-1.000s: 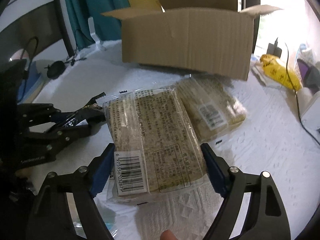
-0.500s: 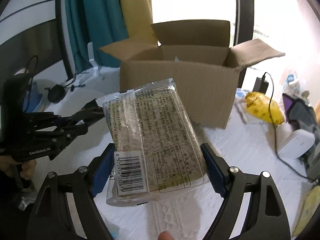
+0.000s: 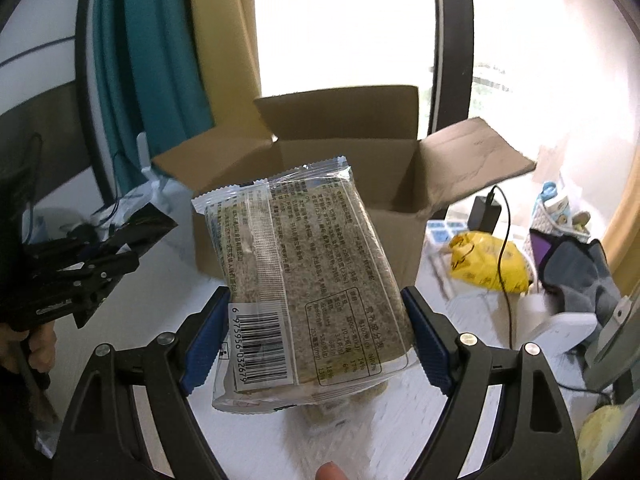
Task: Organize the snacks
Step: 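Carry both items over the cardboard box and open both tools to drop them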
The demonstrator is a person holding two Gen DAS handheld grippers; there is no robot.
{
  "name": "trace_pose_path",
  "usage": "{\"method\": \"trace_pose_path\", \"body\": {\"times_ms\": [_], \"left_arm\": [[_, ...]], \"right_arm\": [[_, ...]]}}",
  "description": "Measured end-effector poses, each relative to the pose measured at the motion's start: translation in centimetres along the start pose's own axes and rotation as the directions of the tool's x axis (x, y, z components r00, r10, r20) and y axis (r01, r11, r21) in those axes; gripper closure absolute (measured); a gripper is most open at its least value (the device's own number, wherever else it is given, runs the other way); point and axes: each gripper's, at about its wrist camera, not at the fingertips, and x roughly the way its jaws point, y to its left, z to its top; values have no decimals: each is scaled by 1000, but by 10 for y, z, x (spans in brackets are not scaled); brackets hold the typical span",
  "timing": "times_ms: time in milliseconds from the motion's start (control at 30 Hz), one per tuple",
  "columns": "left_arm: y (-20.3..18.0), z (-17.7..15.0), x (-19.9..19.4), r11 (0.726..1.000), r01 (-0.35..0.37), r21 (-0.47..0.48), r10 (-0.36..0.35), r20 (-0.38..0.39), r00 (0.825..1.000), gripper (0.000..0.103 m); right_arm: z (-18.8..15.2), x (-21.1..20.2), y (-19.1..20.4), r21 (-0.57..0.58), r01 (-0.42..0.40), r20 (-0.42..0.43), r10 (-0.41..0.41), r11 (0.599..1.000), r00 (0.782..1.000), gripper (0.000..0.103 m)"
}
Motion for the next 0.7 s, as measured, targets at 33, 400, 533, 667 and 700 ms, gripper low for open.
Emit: {"method": "trace_pose_path", "body": {"times_ms": [33, 400, 533, 667, 700], "left_arm": [[1, 5, 2, 1000, 0, 3, 0, 6, 1000, 74], [5, 61, 29, 1000, 9, 20, -10, 76, 997, 74], [4, 78, 45, 1000, 19, 21, -21, 86, 996, 74], [3, 93, 62, 999, 24, 34, -26, 88, 996, 74], [3, 96, 66, 999, 24, 34, -27, 89, 996, 74]], "right_arm": [[3, 1, -2, 5, 6, 5, -6, 1000, 1000, 17], [49, 21, -22, 85, 74, 63, -79, 994, 995, 17], [65, 32, -30, 102, 96, 79, -105, 990, 991, 17], [80, 42, -34, 105, 98, 95, -108, 990, 990, 17], [84, 45, -35, 104, 97, 102, -108, 990, 989, 17]]}}
